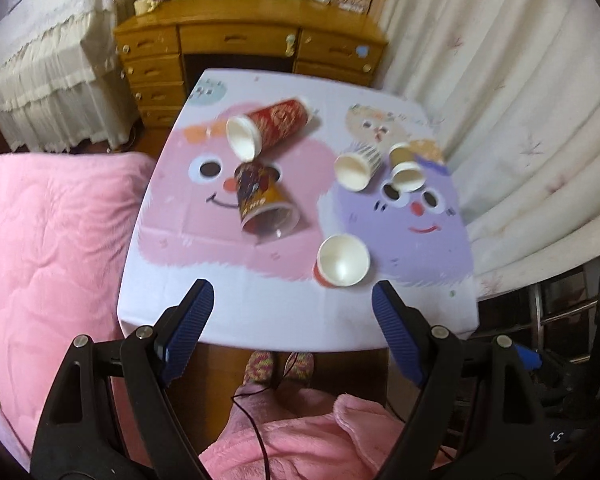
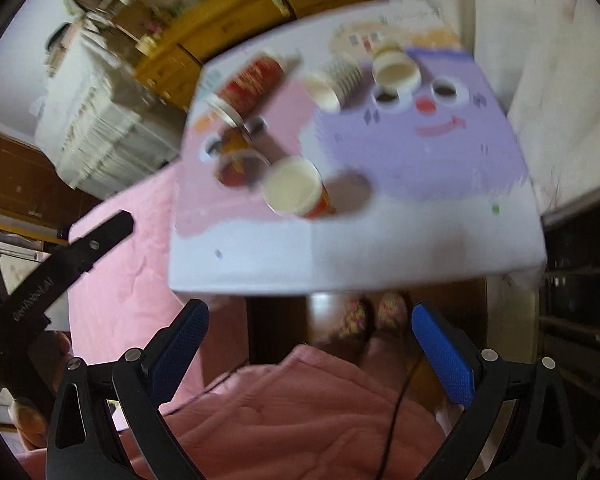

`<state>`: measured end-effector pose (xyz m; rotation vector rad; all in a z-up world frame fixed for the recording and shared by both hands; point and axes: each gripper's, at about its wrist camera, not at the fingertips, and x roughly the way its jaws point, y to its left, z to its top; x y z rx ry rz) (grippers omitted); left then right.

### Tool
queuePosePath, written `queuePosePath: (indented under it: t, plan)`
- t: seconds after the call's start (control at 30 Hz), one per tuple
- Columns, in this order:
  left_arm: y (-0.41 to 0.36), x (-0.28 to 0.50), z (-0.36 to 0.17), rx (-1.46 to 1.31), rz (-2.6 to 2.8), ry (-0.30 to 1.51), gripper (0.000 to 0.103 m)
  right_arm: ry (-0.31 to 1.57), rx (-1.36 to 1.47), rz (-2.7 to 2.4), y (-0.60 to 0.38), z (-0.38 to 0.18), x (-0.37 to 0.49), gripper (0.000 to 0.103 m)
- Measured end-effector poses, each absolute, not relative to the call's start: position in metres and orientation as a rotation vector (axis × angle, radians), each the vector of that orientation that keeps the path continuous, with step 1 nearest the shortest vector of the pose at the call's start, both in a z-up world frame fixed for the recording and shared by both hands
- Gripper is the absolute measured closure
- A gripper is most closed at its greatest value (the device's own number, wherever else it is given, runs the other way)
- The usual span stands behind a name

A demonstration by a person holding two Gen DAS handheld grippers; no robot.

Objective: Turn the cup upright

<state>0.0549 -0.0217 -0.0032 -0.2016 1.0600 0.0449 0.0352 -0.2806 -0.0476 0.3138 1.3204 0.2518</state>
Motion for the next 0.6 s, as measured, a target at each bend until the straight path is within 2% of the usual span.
queuePosePath:
  t: [0.23,0.5,0.6]
  plan:
    - [-0.031,0.028,0.026,-0.119,0.092,0.927,0.023,1.102,0.215,0.234,-0.262,0.014,0.016,0.000]
    - [-0.036,0.005,0.022,-0.078,0.135,0.888,0.023,0.929,0.133,0.183,-0.243,0.046,-0.021,0.000]
    - [-0.038,0.002,0.020,-0.064,0.138,0.873,0.018,0.896,0.113,0.161,-0.243,0.048,-0.030,0.000]
